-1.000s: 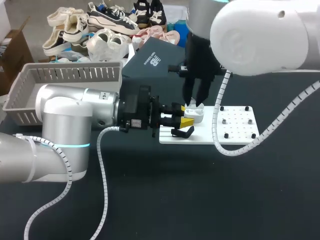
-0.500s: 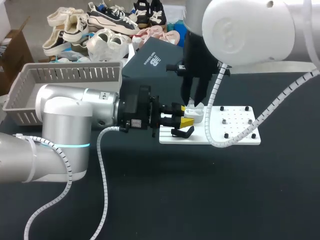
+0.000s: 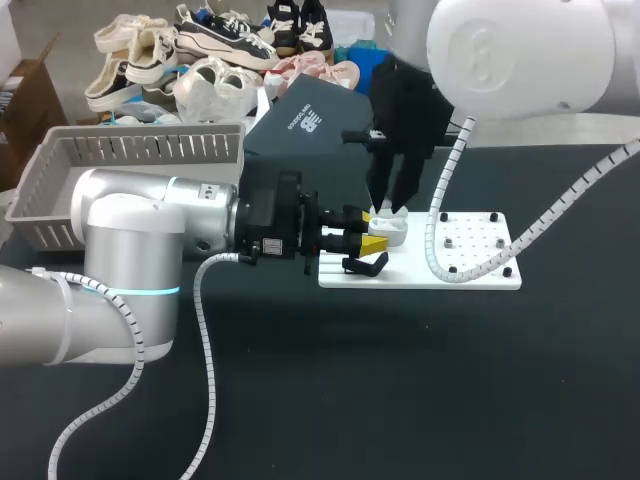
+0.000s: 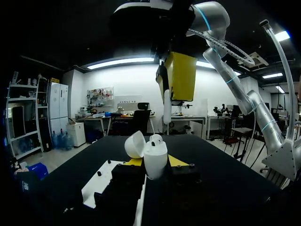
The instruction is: Pick up each earbud case from the left stands, insert the matching earbuds, close the lid, and place the case in the box.
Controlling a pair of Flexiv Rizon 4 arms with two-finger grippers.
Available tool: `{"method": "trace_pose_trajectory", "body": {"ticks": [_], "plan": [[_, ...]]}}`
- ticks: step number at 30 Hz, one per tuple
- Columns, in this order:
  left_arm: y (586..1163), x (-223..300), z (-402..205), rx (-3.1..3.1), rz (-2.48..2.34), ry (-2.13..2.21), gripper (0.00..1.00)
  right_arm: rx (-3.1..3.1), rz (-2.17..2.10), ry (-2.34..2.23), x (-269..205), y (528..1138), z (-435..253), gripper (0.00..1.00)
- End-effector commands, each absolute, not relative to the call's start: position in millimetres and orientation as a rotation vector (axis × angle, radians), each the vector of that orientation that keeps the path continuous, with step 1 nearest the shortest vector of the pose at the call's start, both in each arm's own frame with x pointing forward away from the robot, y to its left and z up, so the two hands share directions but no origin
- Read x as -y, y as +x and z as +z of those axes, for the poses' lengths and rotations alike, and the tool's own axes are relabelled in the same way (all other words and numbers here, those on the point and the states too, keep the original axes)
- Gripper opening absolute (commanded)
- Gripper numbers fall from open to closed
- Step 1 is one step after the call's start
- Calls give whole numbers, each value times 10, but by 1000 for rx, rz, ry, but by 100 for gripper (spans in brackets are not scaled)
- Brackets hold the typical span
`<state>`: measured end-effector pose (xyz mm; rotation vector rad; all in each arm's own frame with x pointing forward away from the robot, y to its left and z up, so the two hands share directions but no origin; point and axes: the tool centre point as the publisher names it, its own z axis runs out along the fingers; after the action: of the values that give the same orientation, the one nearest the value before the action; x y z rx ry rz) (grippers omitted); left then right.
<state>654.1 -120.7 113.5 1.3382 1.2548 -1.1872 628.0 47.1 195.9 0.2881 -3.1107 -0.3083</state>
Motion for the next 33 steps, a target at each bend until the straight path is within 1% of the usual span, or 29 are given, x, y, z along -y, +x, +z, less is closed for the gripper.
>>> {"method": "trace_pose_trajectory", "body": {"ticks": [1, 15, 33], "plan": [[6535, 1207, 1132, -1255, -1185, 1336, 0, 3087, -318, 360, -457, 6296, 1970, 0], [6535, 1207, 1132, -1255, -1185, 1336, 0, 3076, -218, 400, -569, 6424, 1874, 0], [6535, 1207, 1132, -1255, -1185, 1336, 0, 3051, -168, 353, -497, 6488, 1754, 0]]}}
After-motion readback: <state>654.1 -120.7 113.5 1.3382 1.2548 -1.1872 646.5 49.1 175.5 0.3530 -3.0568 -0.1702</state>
